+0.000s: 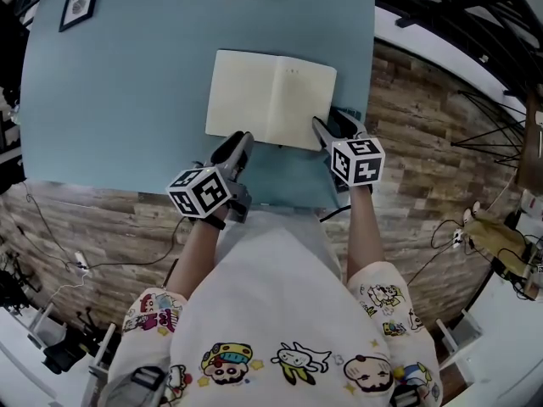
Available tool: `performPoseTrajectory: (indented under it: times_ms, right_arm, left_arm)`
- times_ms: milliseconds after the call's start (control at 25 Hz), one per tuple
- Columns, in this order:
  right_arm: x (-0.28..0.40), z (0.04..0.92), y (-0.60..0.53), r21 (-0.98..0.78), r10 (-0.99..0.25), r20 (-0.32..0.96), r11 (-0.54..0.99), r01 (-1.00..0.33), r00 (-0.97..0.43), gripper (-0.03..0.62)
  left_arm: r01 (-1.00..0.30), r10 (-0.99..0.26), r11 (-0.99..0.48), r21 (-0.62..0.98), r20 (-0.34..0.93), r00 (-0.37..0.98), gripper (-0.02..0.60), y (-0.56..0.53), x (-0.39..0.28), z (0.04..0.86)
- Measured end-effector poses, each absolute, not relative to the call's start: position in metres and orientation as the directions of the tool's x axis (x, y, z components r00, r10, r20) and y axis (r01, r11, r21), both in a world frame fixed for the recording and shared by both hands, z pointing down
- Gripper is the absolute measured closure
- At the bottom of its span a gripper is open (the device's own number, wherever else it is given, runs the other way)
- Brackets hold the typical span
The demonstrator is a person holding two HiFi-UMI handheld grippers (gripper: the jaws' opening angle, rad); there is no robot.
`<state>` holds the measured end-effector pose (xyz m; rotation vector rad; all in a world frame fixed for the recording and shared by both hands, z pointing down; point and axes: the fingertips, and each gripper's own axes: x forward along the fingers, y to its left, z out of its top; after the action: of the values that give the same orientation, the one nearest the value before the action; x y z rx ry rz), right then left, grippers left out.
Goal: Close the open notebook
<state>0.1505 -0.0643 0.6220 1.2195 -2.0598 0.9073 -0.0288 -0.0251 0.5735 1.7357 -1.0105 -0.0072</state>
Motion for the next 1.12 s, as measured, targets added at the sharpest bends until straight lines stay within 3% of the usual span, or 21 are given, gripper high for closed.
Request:
performPoseTrajectory:
  times_ms: [440, 680, 1120]
  right_arm:
    - [0.149, 0.624, -0.067, -0.266, -0.434, 0.804, 0.349, -0.898, -0.407, 0.364]
    - [0.15, 0.624, -0.067, -0.275, -0.415, 0.811, 0.351, -0.895, -0.412, 0.364]
    - [0.151, 0.624, -0.067, -0.285, -0.395, 0.818, 0.354, -0.891, -0.418, 0.367]
  left_arm:
    - [-0.499, -0.635, 0.065, 0.864, 0.421, 0.648, 0.488, -0.016, -0.038, 0.586]
    - [-0.401, -0.619, 0.132, 0.906, 0.391, 0.681, 0.445, -0.007, -0.028, 0.591]
    - [-0.206, -0.657, 0.244, 0.948, 0.318, 0.683, 0.311, -0.008, -0.011, 0.6]
